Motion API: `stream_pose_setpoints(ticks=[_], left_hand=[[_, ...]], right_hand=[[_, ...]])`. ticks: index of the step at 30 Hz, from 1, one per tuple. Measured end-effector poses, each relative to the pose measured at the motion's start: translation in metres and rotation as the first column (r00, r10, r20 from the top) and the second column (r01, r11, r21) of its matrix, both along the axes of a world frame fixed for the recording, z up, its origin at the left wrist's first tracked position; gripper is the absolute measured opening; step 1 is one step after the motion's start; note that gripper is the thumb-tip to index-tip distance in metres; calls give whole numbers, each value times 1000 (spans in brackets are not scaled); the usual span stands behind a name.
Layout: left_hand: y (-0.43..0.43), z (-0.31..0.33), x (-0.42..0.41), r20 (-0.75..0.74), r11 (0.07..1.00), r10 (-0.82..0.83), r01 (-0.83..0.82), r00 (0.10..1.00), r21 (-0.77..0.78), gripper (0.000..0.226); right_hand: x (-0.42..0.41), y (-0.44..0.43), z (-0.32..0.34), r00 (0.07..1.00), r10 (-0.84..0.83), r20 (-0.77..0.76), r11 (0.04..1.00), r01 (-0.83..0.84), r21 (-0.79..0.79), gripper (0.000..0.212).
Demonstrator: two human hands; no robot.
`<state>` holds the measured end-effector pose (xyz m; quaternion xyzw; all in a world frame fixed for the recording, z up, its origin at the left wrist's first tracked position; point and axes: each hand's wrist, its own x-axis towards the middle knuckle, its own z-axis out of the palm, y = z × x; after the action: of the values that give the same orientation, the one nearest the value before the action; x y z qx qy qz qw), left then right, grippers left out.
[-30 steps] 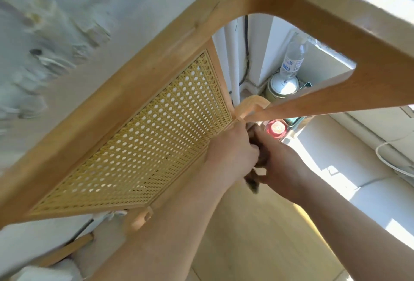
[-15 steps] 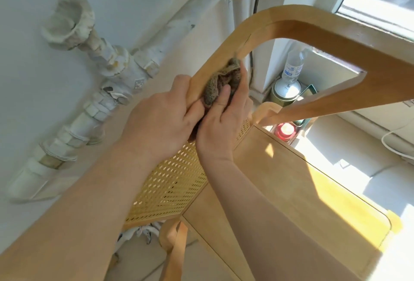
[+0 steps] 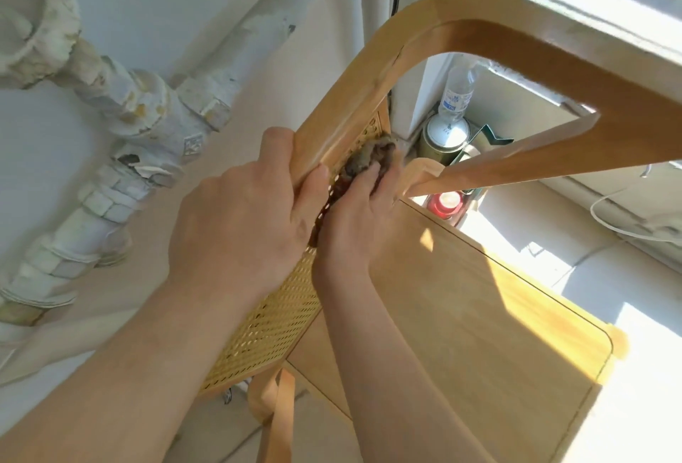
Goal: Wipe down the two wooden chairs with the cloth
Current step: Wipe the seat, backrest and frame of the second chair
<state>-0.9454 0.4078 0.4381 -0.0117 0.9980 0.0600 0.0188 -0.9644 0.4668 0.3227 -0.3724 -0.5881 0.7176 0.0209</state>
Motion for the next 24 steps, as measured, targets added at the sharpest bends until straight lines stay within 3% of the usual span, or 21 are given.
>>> stream_pose_setpoints(ticks=[2,5,7,10,13,15,17,19,20,22,24], left_hand=[[1,1,-1,5,1000,4,-4,1000,11,36],[0,3,-2,-4,1000,-29,29,1000,2,41],[-2,1,-2,-9,999,-35,35,999,-4,43],[-3,-3,-1,-32,1000,-22,22,999,1,44],[-3,-4,-1,-29,1000,-11,11,1000,0,43],[-2,-2,0,-8,1000,-4,4,1000,-8,44],[-1,-2,0,-23,1000,1,-1,1000,-6,41],[0,-1,-1,-30,1000,18,-17,999,20,34],[2,-1,0,-27,1000,19,-18,999,20,34],[2,-2,0,-25,1000,11,-10,1000,1,37],[0,-3,1,-29,1000,0,0,1000,4,39]], right_hand=[[6,-8,19,981,55,-188,995,-38,90,40],[-4,-6,-16,981,-21,-192,969,68,239,37],[-12,-1,-57,994,-108,3,977,105,184,41],[-6,9,-102,927,-96,363,994,110,-18,45],[-3,12,-99,890,-60,453,980,138,-143,45],[0,11,-61,954,-45,295,984,94,-153,40],[8,-1,-13,998,16,-53,999,-18,-40,37],[18,-17,19,943,85,-322,988,-39,147,35],[20,-21,15,924,87,-373,972,4,237,34],[16,-20,-18,939,20,-343,963,74,258,36],[17,-12,-68,999,1,-43,990,5,140,42]])
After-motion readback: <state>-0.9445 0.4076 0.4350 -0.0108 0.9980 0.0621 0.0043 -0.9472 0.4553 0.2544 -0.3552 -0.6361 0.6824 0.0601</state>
